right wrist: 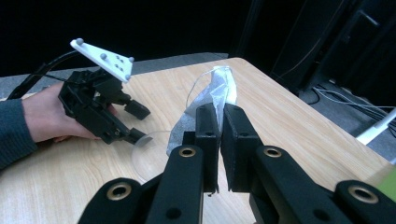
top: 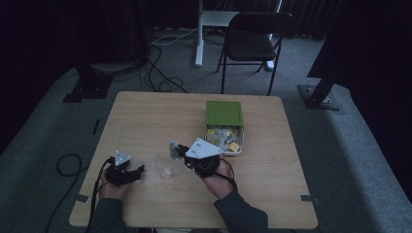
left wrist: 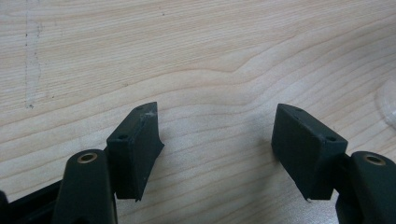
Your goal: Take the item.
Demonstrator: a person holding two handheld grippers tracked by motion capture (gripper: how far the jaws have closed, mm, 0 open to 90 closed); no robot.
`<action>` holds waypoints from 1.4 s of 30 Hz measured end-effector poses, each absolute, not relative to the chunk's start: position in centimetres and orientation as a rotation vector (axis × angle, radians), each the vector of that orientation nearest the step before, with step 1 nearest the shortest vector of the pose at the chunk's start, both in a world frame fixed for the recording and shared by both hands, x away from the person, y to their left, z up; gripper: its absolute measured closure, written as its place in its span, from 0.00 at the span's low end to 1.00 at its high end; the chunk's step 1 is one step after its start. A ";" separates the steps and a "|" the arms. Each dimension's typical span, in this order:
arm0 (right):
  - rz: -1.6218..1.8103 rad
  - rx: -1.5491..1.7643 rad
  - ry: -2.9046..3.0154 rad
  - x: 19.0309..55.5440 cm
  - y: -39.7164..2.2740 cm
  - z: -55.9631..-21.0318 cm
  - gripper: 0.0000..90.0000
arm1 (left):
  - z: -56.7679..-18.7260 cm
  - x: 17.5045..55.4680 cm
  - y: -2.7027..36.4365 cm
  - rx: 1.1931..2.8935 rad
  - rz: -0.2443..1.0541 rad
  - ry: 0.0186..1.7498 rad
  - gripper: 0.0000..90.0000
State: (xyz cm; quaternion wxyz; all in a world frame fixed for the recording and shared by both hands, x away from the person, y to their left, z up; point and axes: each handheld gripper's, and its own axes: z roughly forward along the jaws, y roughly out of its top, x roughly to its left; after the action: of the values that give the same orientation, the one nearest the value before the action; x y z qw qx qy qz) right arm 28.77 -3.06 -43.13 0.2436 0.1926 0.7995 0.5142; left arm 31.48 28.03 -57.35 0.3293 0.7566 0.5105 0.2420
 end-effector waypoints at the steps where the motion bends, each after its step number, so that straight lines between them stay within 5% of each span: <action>1: 1.407 0.524 2.186 28.7 -2.9 -43.2 0.95 | -57.3 31.5 28.0 1.980 0.633 1.335 0.37; 38: 1.368 0.473 2.295 29.2 1.1 -46.6 0.95 | -57.4 31.5 28.0 1.976 0.635 1.337 0.37; 40: 1.367 0.473 2.302 29.3 1.2 -46.7 0.87 | -57.4 31.5 28.0 1.978 0.634 1.336 0.37; 42: 1.358 0.482 2.316 29.5 1.4 -46.9 0.68 | -57.3 31.5 28.0 1.980 0.634 1.335 0.37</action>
State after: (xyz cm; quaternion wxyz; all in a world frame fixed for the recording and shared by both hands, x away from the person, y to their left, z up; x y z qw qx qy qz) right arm 29.50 1.41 -46.86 0.2056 0.1731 0.8309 0.4872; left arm 31.48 28.03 -57.35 0.3291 0.7568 0.5103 0.2421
